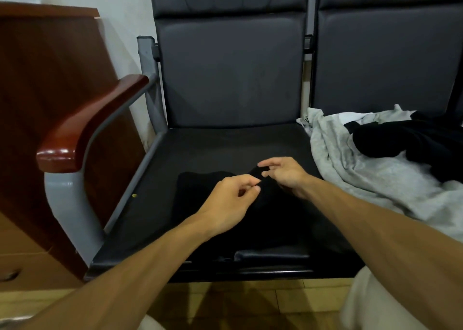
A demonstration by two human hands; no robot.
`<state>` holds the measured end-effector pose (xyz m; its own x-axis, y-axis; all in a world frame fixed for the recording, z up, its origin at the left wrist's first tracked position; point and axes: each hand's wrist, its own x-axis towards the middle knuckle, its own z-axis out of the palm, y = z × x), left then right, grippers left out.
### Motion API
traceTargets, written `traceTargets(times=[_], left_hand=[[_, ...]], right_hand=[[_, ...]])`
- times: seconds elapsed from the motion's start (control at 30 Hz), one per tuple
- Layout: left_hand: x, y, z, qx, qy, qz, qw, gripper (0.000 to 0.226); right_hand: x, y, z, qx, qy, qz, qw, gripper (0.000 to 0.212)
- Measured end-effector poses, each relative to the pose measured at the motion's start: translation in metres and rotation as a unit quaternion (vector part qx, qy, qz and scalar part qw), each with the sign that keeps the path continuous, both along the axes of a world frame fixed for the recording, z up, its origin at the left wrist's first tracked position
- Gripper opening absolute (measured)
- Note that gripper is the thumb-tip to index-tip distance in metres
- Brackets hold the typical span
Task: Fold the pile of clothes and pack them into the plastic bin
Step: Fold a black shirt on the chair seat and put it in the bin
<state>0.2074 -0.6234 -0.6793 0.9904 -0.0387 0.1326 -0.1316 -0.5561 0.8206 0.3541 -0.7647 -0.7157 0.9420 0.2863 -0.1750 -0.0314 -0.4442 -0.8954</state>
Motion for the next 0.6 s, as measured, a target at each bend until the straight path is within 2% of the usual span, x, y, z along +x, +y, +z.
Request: traceTargets(times=[0.1,0.2,0.23,0.27,0.33,0.4,0.47,0.5,0.53,0.6], left_hand=[[0.001,-0.007,-0.006,0.117,-0.002,-0.07,0.991,0.024],[-0.001,-0.017,-0.01,0.28,0.036,-0.186,0.941,0.029],[-0.002,-0.02,-0.009,0.303,0.052,-0.209,0.928,0.031],[-0.001,-0.021,-0.008,0.293,0.075,-0.223,0.927,0.032],[-0.003,-0.023,-0.003,0.204,0.126,-0.228,0.944,0.034],[-0.001,-0.02,0.006,0.096,0.143,-0.189,0.967,0.033],[0.005,-0.005,0.013,0.001,0.109,-0.076,0.991,0.022],[0.01,0.009,0.014,0.003,0.084,0.001,0.996,0.022],[0.014,0.025,0.012,0.045,0.066,0.074,0.994,0.023],[0.021,0.06,0.006,0.207,0.093,0.171,0.959,0.027]], right_hand=[[0.0,0.0,0.0,-0.036,-0.032,0.015,0.999,0.036],[-0.007,-0.005,-0.002,-0.194,-0.046,0.099,0.975,0.043],[-0.009,-0.007,0.0,-0.238,-0.062,0.114,0.963,0.046],[-0.009,-0.009,0.002,-0.255,-0.085,0.112,0.957,0.048],[-0.012,-0.014,0.008,-0.271,-0.129,0.091,0.949,0.045],[-0.016,-0.017,0.012,-0.303,-0.158,0.08,0.937,0.035],[-0.023,-0.02,0.013,-0.335,-0.15,0.084,0.927,0.024],[-0.027,-0.02,0.015,-0.349,-0.138,0.09,0.922,0.022],[-0.031,-0.019,0.017,-0.36,-0.126,0.095,0.92,0.023],[-0.037,-0.016,0.02,-0.383,-0.104,0.106,0.912,0.024]])
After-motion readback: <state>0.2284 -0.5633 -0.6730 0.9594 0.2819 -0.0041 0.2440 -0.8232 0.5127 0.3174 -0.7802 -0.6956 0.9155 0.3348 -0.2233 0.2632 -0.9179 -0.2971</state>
